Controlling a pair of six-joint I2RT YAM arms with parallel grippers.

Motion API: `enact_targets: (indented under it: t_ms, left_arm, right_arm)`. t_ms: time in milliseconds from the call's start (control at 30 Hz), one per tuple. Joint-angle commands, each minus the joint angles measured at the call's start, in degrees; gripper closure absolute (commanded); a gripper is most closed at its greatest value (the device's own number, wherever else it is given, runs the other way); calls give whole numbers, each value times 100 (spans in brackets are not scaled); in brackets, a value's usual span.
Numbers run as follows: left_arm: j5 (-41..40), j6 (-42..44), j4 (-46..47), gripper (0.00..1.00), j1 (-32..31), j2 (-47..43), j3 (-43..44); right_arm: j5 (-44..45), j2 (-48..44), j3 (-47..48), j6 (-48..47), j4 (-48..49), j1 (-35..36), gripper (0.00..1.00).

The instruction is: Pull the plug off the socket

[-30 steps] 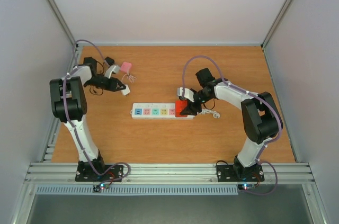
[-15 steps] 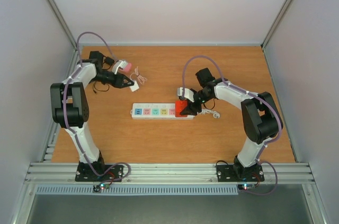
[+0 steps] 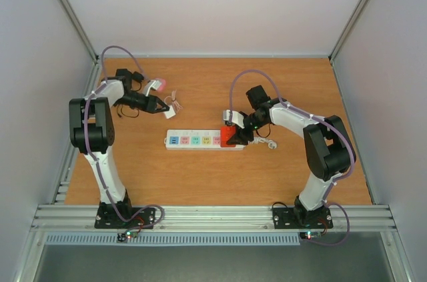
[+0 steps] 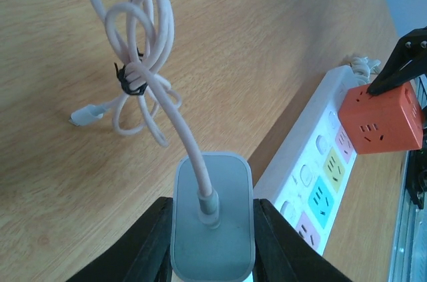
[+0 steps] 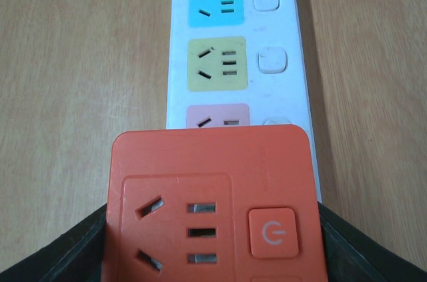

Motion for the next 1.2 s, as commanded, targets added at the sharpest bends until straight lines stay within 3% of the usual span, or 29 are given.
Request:
enact_targets:
  t_ms: [0,233,967,1167]
  left_arm:
    - [117,-294,309,78,188,134,-110]
    - [-116,-697,633,77,486,290,-60]
    - [-886,-768,422,75,796,699,413]
    - [-1034,-789,415,64,875,709,429]
  right_arm:
    - [309,193,30,126,9,57,62]
    - [325,196,26,127,13,59,62]
    - [336,197,30,109,9,58,63]
    - [344,181,4,101,14,52,62]
